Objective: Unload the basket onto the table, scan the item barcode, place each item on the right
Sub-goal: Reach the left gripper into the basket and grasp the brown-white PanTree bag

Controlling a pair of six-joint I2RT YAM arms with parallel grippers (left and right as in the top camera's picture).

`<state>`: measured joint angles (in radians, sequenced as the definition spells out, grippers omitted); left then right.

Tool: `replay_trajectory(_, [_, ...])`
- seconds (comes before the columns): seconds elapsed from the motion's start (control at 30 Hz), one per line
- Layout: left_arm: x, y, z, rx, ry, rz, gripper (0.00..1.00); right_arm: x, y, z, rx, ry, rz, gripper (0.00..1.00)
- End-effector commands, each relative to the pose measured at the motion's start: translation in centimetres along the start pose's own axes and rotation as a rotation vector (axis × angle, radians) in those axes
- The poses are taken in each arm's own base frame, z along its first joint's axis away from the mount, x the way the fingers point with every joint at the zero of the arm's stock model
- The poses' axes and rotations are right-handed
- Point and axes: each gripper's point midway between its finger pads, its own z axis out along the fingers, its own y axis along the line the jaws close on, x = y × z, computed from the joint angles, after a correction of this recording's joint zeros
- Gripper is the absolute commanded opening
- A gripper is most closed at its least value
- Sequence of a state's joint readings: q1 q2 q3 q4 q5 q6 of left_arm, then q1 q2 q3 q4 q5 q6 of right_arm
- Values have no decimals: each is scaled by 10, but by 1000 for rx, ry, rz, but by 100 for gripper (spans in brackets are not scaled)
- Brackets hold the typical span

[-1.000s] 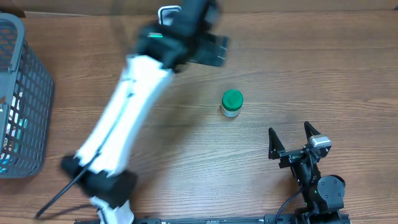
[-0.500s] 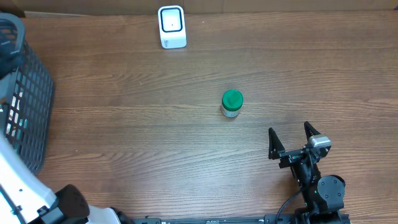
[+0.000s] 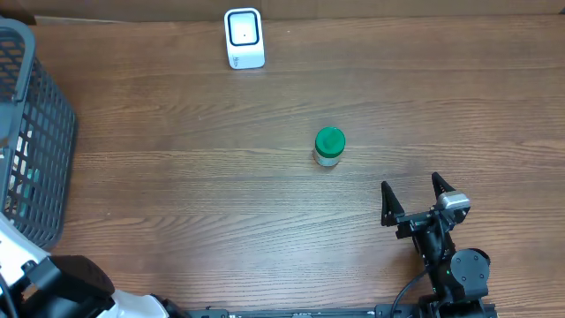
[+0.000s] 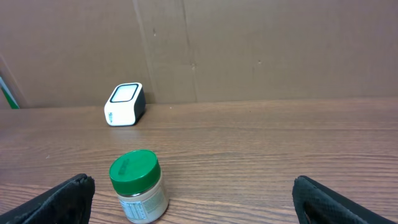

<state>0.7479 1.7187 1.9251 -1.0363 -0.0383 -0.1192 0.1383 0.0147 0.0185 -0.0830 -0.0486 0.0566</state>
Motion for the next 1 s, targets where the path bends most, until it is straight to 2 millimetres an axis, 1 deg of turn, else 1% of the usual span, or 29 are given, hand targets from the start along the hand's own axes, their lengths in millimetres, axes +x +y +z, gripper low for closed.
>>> replay_trajectory(0.0, [10, 0, 28, -1, 27, 195, 100, 2, 1, 0, -7, -3, 5, 100])
replay_trajectory(0.13, [25, 14, 64, -77, 96, 298, 100, 2, 1, 0, -7, -3, 5, 100])
replay_trajectory(0.17, [32, 20, 75, -108, 131, 318, 100, 2, 1, 0, -7, -3, 5, 100])
replay_trajectory(0.23, [42, 28, 93, -144, 179, 335, 100, 2, 1, 0, -7, -3, 5, 100])
replay_trajectory(0.3, [53, 29, 111, -145, 224, 340, 100, 2, 1, 0, -7, -3, 5, 100])
replay_trajectory(0.43, [72, 32, 140, -148, 295, 372, 99, 2, 1, 0, -7, -3, 5, 100])
replay_trajectory(0.5, [81, 37, 152, -168, 330, 389, 98, 2, 1, 0, -7, -3, 5, 100])
replay_trajectory(0.53, [89, 41, 162, -186, 359, 401, 98, 2, 1, 0, -7, -3, 5, 100])
replay_trajectory(0.73, [110, 46, 183, -193, 431, 450, 98, 2, 1, 0, -7, -3, 5, 100])
replay_trajectory(0.83, [114, 51, 189, -206, 447, 468, 100, 2, 1, 0, -7, -3, 5, 100])
replay_trajectory(0.97, [118, 50, 202, -194, 446, 490, 100, 2, 1, 0, -7, -3, 5, 100])
